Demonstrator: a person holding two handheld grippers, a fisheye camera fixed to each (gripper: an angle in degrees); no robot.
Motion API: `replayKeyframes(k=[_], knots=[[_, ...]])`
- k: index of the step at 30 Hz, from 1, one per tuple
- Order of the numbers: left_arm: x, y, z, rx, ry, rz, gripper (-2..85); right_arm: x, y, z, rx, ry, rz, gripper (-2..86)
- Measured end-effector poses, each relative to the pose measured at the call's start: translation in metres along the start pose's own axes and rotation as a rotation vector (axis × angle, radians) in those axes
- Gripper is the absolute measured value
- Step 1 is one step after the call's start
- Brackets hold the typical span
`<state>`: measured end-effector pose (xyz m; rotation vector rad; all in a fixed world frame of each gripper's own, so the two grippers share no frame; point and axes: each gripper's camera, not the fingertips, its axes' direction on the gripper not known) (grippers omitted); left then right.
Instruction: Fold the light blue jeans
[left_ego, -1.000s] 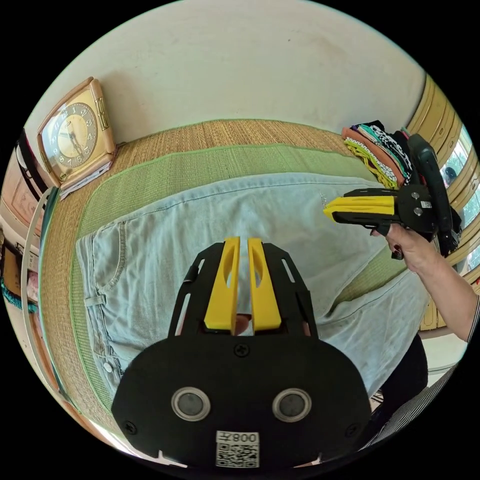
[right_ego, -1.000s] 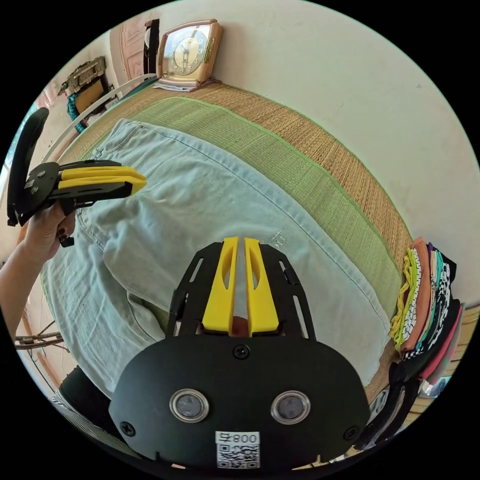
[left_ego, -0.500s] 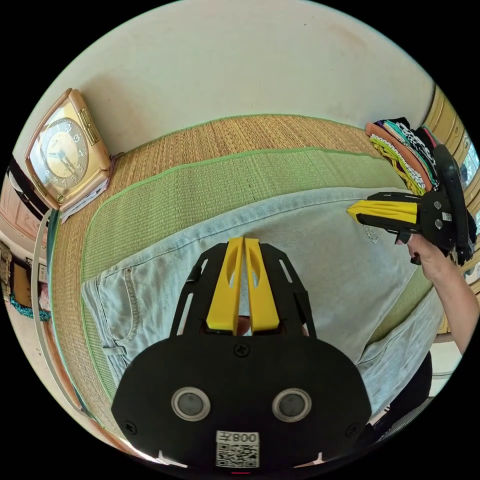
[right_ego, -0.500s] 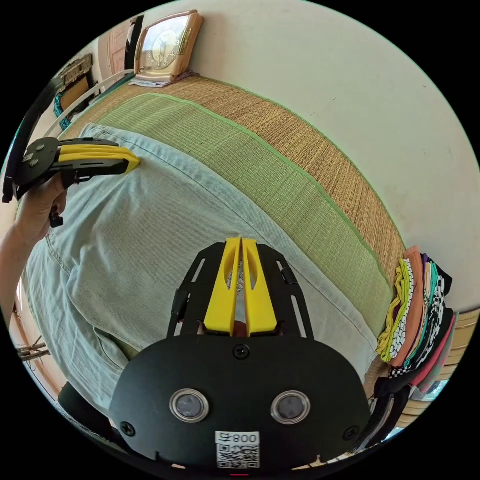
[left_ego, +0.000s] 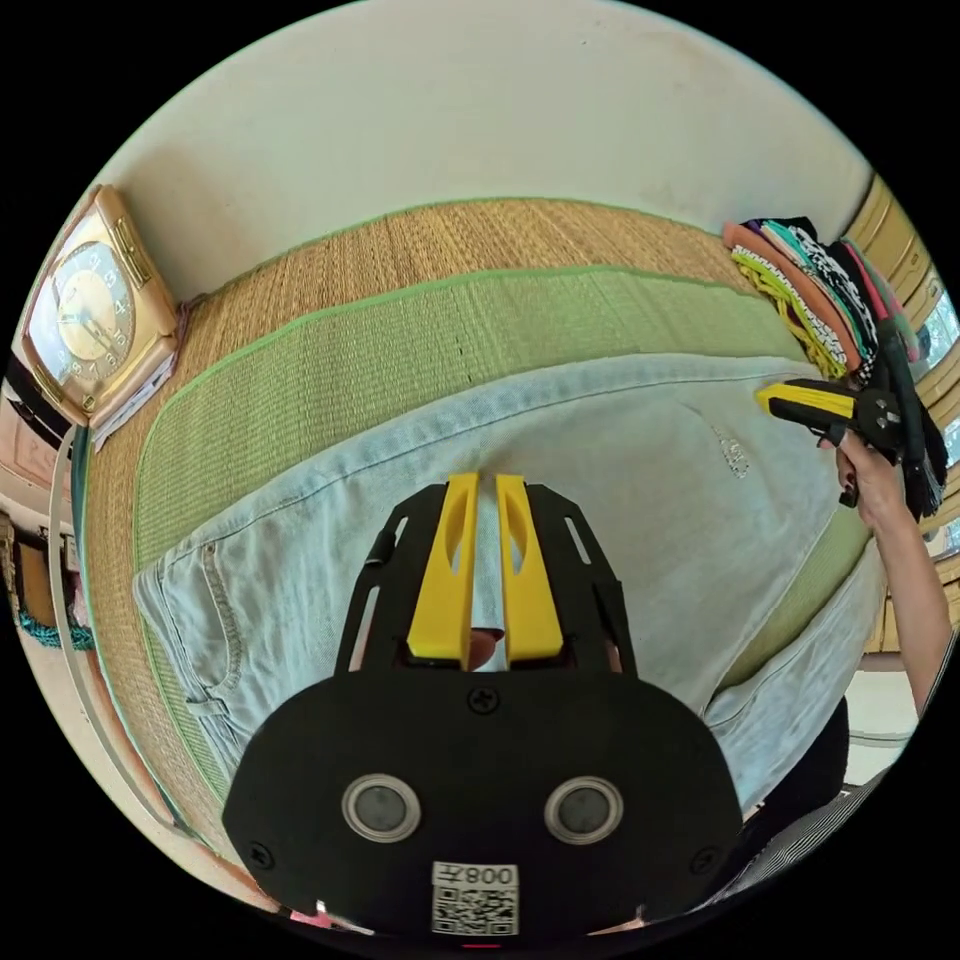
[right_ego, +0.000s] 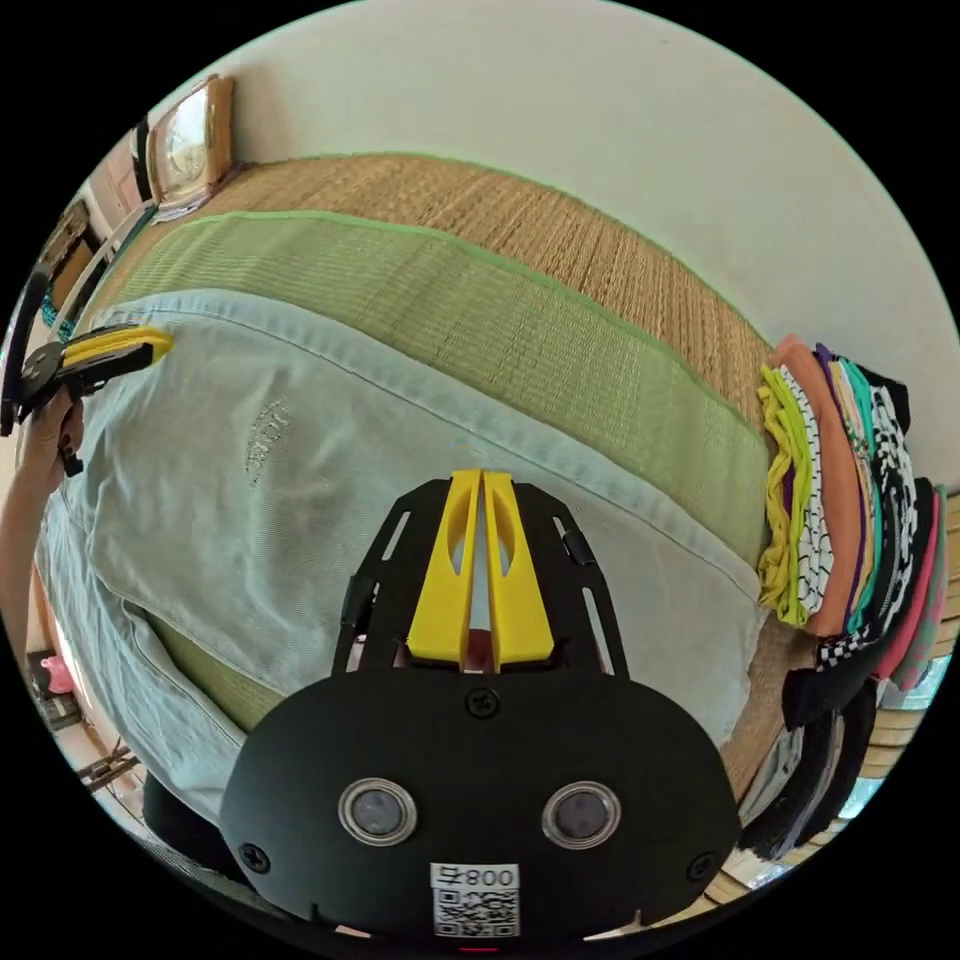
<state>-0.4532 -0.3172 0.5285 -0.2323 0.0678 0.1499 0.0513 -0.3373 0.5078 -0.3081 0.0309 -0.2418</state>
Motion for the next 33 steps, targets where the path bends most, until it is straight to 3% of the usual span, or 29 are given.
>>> replayKeyframes(k=[5,9,11,13,16,21,26,29,33], knots=[[0.016,0.022,-0.027,0.096,0.066,0.069,1.8,0.049,0.049,-0.033,0.1,0.162,0.09,-0.2],[0.029,0.036,-0.029,0.085,0.019,0.119,1.7,0.131,0.111,-0.018,-0.013,0.291,0.305,-0.3],[0.029,0.039,-0.02,0.019,0.034,0.13,1.5,0.163,0.128,0.003,-0.104,0.266,0.388,-0.3],[0.027,0.044,-0.017,0.005,0.024,0.118,1.5,0.178,0.137,0.001,-0.045,0.163,0.436,-0.3],[0.015,0.056,-0.036,0.032,0.06,0.074,1.4,0.175,0.128,-0.001,-0.087,0.197,0.407,-0.3],[-0.027,0.124,-0.089,0.109,-0.005,-0.024,1.3,0.094,0.118,-0.035,0.063,0.039,0.158,-0.3],[-0.101,0.2,-0.089,-0.024,-0.178,-0.254,1.5,-0.069,0.097,-0.037,0.096,-0.196,-0.261,-0.3],[-0.136,0.224,-0.079,-0.046,-0.095,-0.374,1.4,-0.148,0.085,-0.021,0.067,-0.214,-0.423,-0.3],[-0.146,0.24,-0.08,-0.03,-0.074,-0.354,1.2,-0.198,0.081,0.001,0.048,-0.096,-0.492,-0.3]])
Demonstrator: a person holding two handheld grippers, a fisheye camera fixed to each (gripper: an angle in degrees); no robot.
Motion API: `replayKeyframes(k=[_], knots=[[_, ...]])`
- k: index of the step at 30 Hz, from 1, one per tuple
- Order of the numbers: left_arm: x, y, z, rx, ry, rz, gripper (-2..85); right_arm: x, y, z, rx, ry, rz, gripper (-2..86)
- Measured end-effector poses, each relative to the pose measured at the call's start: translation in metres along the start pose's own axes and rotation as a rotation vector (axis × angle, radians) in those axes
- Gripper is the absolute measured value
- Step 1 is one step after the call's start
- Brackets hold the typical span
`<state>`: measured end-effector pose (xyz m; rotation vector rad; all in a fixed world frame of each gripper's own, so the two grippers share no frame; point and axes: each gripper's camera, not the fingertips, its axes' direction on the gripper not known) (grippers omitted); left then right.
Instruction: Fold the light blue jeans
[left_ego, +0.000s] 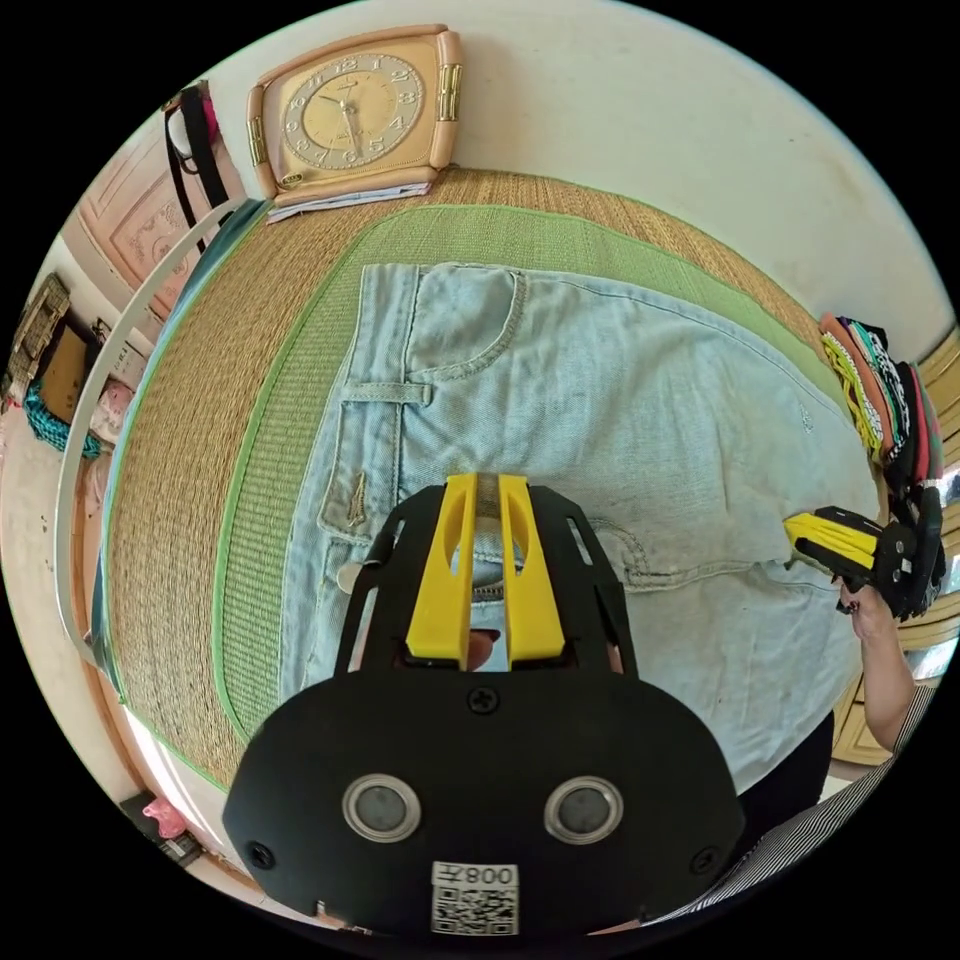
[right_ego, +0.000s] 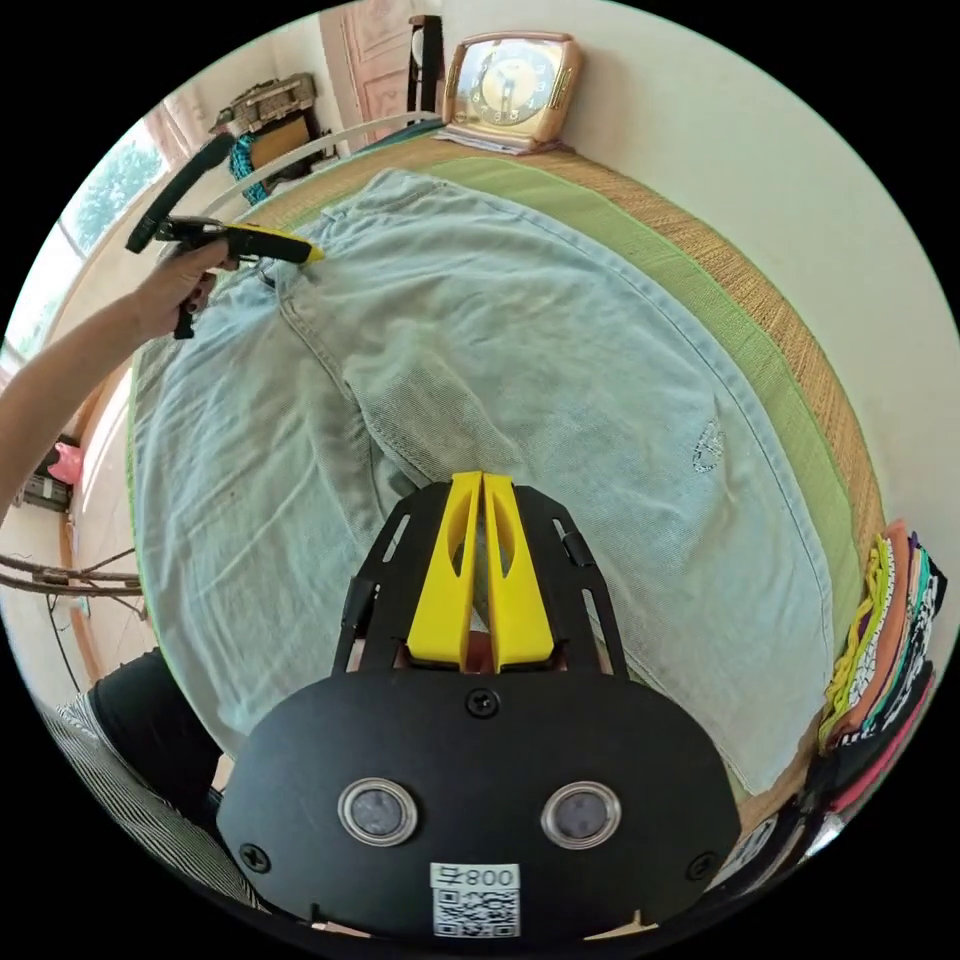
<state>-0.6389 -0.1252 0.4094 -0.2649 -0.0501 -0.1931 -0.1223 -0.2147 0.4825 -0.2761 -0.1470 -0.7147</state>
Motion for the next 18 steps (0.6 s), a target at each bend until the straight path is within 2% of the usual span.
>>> replayKeyframes(k=[4,7,9,11,15,18], knots=[[-0.013,0.026,-0.03,0.114,0.003,0.049,1.1,0.008,0.001,-0.013,0.005,-0.083,0.021,-0.3],[-0.032,0.048,-0.03,0.101,0.022,0.04,1.3,0.003,-0.003,-0.02,0.028,-0.152,0.018,-0.2],[-0.044,0.059,-0.021,0.057,0.032,0.018,1.3,-0.011,-0.011,-0.002,-0.037,-0.151,-0.021,-0.1],[-0.061,0.077,-0.041,0.14,0.088,-0.029,1.5,-0.017,-0.013,-0.002,-0.046,-0.133,-0.018,0.2],[-0.084,0.111,-0.066,0.202,0.099,-0.058,1.9,-0.042,-0.024,-0.034,0.079,-0.167,-0.057,1.8],[-0.096,0.129,-0.058,0.133,0.08,-0.064,2.1,-0.083,-0.061,-0.035,0.133,-0.179,-0.168,5.3]])
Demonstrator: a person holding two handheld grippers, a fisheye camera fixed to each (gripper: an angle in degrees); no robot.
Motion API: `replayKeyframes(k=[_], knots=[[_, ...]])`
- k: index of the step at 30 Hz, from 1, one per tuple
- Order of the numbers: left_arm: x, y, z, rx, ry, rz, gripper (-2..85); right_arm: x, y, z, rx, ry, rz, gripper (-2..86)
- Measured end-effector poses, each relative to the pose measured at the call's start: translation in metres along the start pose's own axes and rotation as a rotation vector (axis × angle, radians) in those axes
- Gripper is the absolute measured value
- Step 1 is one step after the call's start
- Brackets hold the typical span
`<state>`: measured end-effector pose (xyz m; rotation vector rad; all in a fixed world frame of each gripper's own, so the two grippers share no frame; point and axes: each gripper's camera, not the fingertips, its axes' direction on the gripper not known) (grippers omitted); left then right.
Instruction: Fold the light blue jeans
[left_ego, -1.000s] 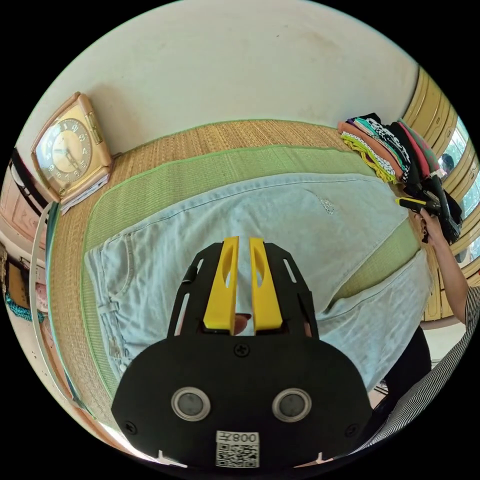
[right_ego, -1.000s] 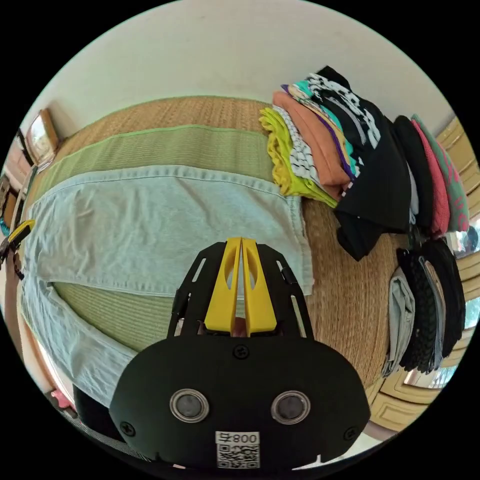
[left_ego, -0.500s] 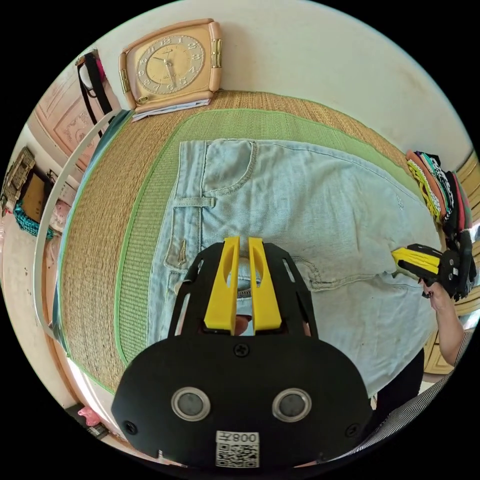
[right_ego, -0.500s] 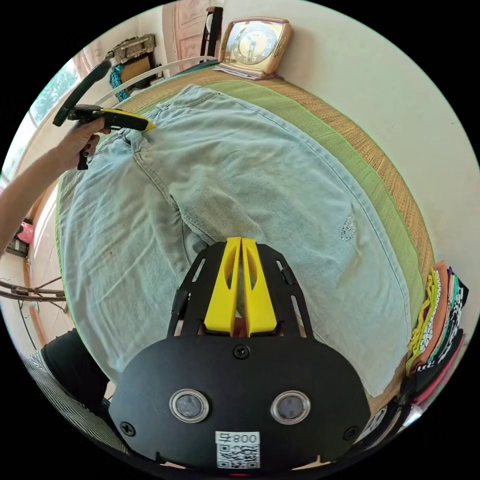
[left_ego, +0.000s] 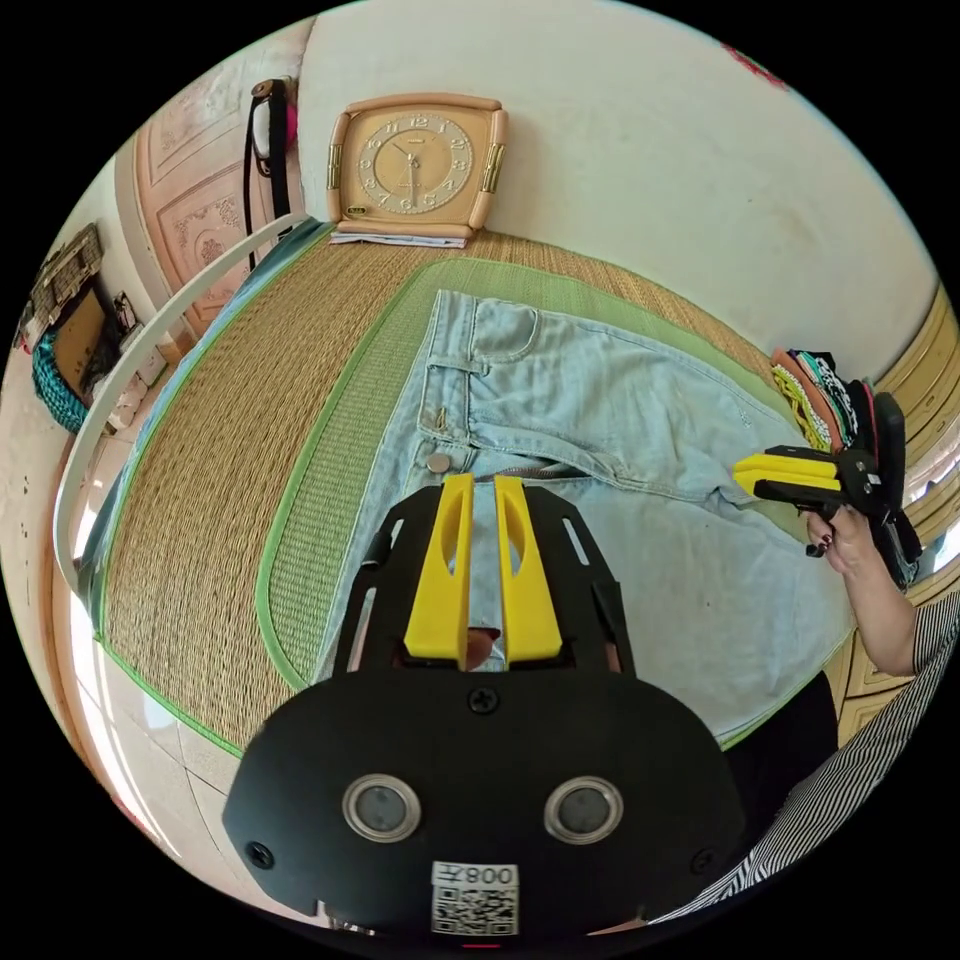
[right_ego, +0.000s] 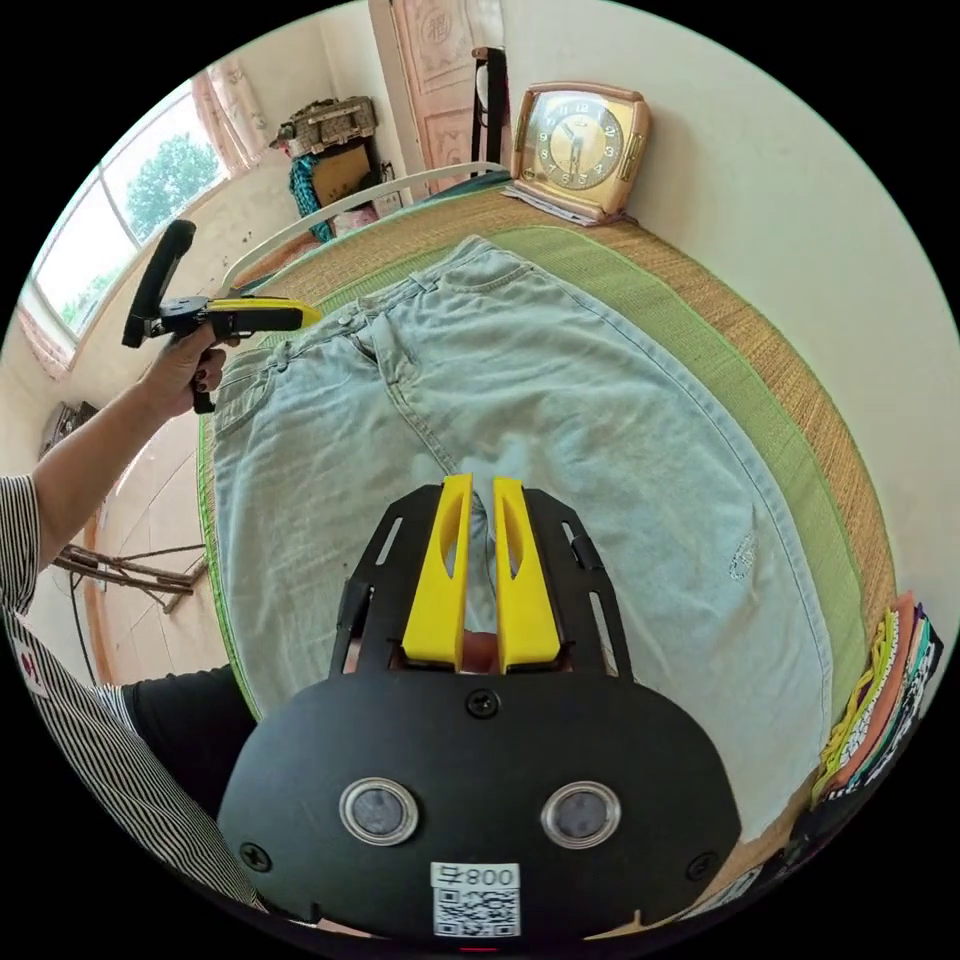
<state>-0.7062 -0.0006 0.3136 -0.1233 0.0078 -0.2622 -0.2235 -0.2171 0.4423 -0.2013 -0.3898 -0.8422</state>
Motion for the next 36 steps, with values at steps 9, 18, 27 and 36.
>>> replayKeyframes(k=[9,18,27,36], knots=[[-0.023,0.01,0.012,-0.006,0.018,-0.019,2.1,-0.075,-0.126,0.076,-0.037,0.037,-0.214,6.5],[-0.041,0.018,0.023,-0.02,0.023,-0.01,2.1,-0.083,-0.144,0.086,-0.032,-0.023,-0.193,3.4],[-0.051,0.025,0.021,-0.014,0.022,0.0,2.8,-0.098,-0.155,0.113,-0.084,0.019,-0.237,2.1],[-0.056,0.026,0.019,-0.007,0.013,0.012,2.1,-0.081,-0.167,0.117,-0.081,-0.048,-0.204,-0.1]])
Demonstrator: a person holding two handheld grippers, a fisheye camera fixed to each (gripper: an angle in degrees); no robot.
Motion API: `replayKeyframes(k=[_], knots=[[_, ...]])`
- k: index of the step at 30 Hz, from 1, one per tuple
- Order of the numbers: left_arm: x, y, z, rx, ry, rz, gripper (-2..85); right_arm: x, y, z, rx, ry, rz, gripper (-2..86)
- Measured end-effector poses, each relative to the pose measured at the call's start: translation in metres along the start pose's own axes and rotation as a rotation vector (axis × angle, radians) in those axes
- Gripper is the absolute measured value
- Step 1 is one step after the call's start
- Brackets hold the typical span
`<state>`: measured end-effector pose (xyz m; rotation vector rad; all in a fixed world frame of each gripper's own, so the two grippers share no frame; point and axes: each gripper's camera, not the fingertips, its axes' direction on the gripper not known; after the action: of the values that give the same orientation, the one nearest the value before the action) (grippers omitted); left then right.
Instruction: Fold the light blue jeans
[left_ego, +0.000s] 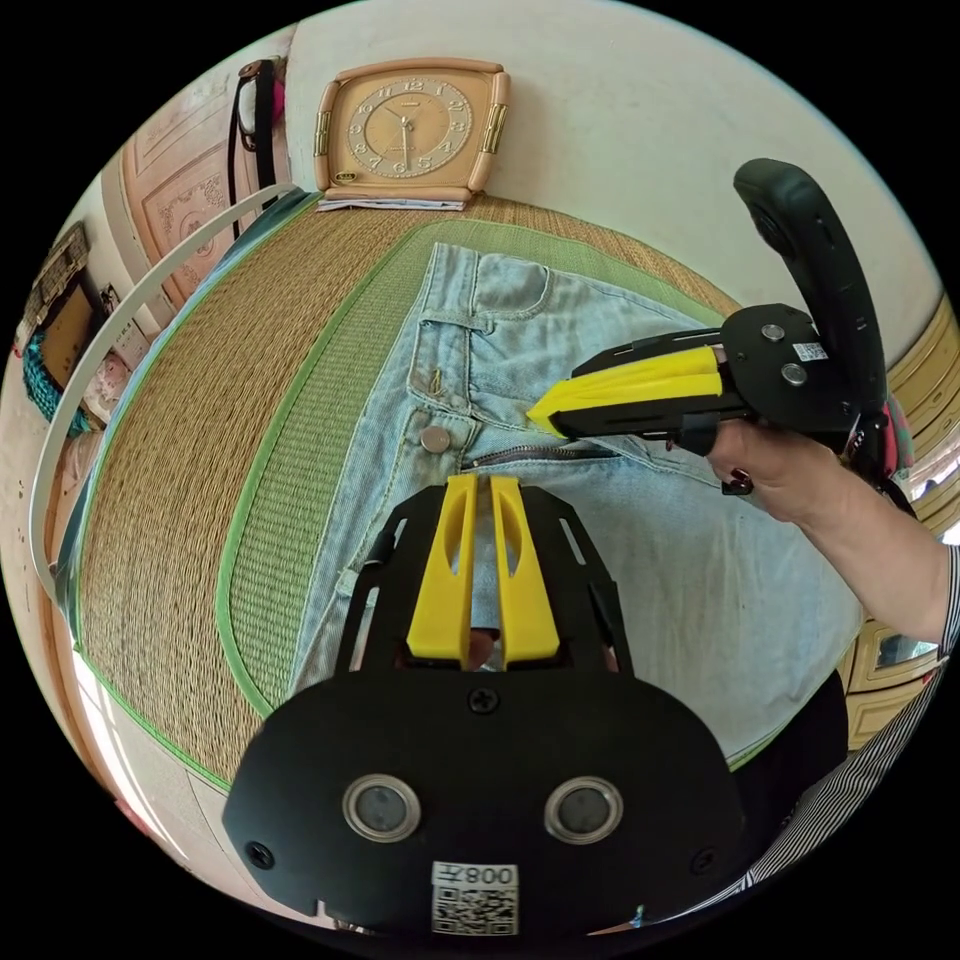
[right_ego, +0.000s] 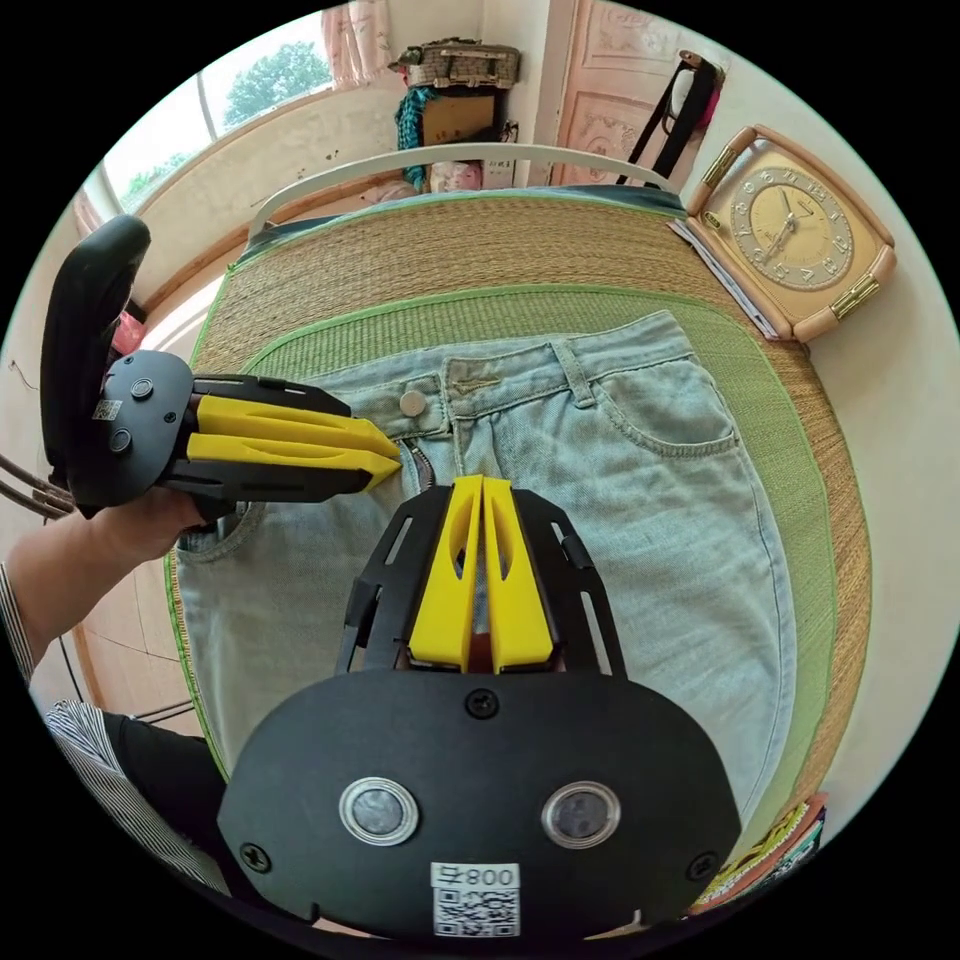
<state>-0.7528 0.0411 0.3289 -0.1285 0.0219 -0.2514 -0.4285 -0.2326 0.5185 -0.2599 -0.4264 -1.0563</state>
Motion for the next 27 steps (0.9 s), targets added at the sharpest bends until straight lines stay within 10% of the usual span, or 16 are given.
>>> replayKeyframes(k=[9,27], knots=[[-0.004,0.001,-0.001,0.004,-0.005,-0.002,1.7,0.003,-0.004,0.004,0.009,-0.012,-0.042,9.7],[-0.002,-0.028,0.008,-0.019,-0.052,0.025,0.3,0.069,0.02,-0.035,0.225,-0.354,0.065,2.1]])
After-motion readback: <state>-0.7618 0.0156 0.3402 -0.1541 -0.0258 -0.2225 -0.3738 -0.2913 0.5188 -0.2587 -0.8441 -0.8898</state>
